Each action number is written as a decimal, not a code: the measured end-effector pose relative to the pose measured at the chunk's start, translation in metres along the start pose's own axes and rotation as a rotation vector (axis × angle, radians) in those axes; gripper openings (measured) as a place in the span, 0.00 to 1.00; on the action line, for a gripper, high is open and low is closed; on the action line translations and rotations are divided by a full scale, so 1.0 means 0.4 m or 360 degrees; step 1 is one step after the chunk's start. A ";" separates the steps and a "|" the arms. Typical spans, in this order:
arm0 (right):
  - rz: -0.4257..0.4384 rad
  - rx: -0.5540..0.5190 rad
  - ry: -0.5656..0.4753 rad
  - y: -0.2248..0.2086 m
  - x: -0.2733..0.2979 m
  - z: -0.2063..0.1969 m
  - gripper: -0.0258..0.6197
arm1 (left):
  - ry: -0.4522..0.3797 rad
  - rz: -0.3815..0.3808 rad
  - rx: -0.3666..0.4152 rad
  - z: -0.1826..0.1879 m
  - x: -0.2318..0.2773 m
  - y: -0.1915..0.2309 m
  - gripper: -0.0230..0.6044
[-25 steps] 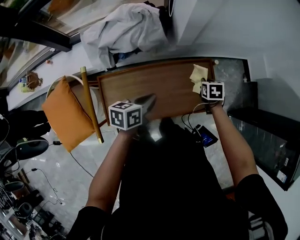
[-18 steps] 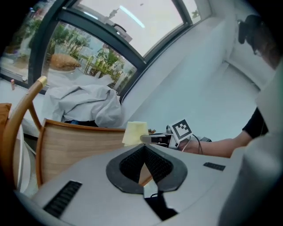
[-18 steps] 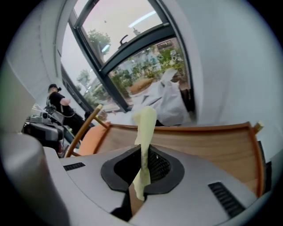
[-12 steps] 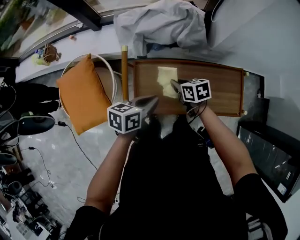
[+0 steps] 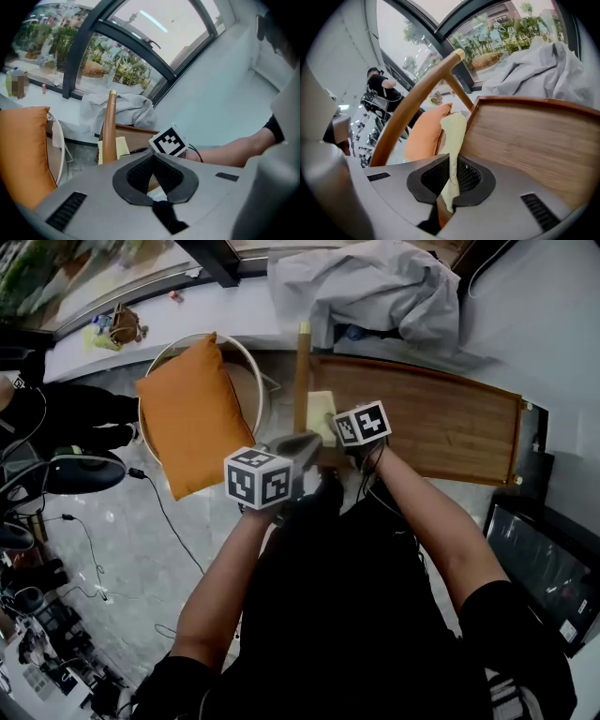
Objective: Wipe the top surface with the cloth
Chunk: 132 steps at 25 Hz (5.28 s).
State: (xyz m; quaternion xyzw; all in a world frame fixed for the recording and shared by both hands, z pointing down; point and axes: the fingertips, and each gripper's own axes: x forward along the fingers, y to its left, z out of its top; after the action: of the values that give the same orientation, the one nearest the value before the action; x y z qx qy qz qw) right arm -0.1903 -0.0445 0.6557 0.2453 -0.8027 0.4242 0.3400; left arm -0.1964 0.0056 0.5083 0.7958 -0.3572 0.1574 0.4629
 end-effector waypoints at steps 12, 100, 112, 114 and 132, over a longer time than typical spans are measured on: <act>-0.0330 -0.0381 0.0140 -0.059 0.051 -0.040 0.09 | 0.0048 -0.0051 0.0020 -0.029 -0.002 0.018 0.05; 0.0034 -0.0087 -0.0164 0.013 -0.163 -0.066 0.09 | -0.0011 -0.0063 -0.0033 -0.109 0.023 -0.125 0.05; -0.0264 -0.0334 0.0028 0.010 0.041 -0.118 0.09 | 0.0072 -0.0089 0.0013 -0.170 -0.041 -0.083 0.05; -0.0311 -0.0375 0.0047 -0.002 0.038 -0.126 0.09 | 0.0078 -0.0089 0.0017 -0.170 -0.043 -0.085 0.05; -0.0516 -0.0238 0.0055 -0.312 -0.236 -0.251 0.09 | 0.0148 -0.0138 0.0022 -0.149 0.144 -0.217 0.05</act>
State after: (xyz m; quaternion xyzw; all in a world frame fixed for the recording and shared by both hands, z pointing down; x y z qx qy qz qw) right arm -0.0100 -0.0146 0.6899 0.3382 -0.7760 0.3072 0.4349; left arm -0.0895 0.0594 0.5186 0.8055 -0.2993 0.1766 0.4801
